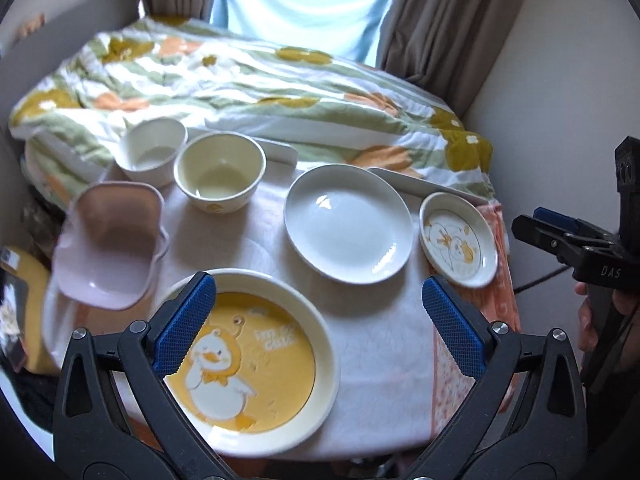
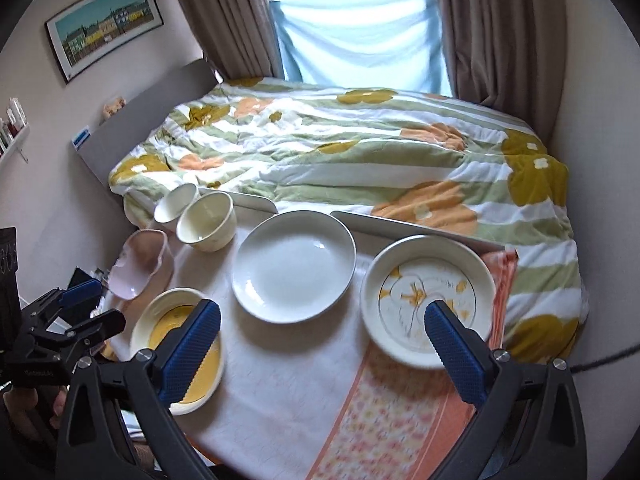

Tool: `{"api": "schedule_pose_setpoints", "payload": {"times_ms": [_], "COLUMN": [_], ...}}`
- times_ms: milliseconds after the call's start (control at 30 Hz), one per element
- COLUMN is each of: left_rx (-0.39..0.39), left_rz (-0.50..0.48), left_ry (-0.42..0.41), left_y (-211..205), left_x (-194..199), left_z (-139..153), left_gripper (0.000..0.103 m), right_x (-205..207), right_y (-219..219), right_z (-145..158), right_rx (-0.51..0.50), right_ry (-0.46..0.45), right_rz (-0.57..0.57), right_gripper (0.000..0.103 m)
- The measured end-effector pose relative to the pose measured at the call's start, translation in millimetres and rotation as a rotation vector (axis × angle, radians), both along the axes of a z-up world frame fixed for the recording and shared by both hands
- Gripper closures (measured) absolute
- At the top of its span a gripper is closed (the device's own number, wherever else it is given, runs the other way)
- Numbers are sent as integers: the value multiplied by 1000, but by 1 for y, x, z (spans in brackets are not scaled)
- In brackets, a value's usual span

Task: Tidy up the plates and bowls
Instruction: 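Move the right gripper to the plain white plate, then grasp the rim of the plain white plate with the right gripper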

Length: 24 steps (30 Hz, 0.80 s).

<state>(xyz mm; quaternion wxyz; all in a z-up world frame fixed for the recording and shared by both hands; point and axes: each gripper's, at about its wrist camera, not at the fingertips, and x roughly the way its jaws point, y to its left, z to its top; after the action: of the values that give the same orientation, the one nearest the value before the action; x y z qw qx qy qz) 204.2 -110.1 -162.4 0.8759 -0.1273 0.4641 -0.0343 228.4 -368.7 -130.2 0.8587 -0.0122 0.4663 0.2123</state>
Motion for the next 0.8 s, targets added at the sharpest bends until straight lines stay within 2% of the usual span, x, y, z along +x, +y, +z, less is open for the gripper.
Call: {"api": "schedule_pose_setpoints", "payload": {"times_ms": [133,267,333,400,467,567,600,733,800], "left_rx": [-38,-72,-77,-80,-78,-70,-67,-51,-40], "left_rz": [29,44,40,32,30,32,30,26,22], "left_ry": [88,178,223,265,291,312,317,335,343], "left_y": [8,12,12,10,7,4,2,0,-1], "left_x": [49,82,93,102,108,114,115,119,120], "left_z": [-39,-80,-98,-113,-125,-136,-139,-146,-147], "left_gripper": [1,3,12,19,20,23,27,36,38], "right_x": [57,104,122,134,141,148,150,154,155], "right_y": [12,28,36,41,46,49,49,49,48], "right_z": [-35,-82,-106,-123,-138,-153,-157,-163,-165], "right_rx": [-16,-48,-61,-73,-87,-104,-105,-102,-96], "right_ry": [72,161,210,246,274,305,313,326,334], "right_rz": [58,116,147,175,202,232,237,252,257], "right_gripper": [3,22,30,41,46,65,68,69,76]}}
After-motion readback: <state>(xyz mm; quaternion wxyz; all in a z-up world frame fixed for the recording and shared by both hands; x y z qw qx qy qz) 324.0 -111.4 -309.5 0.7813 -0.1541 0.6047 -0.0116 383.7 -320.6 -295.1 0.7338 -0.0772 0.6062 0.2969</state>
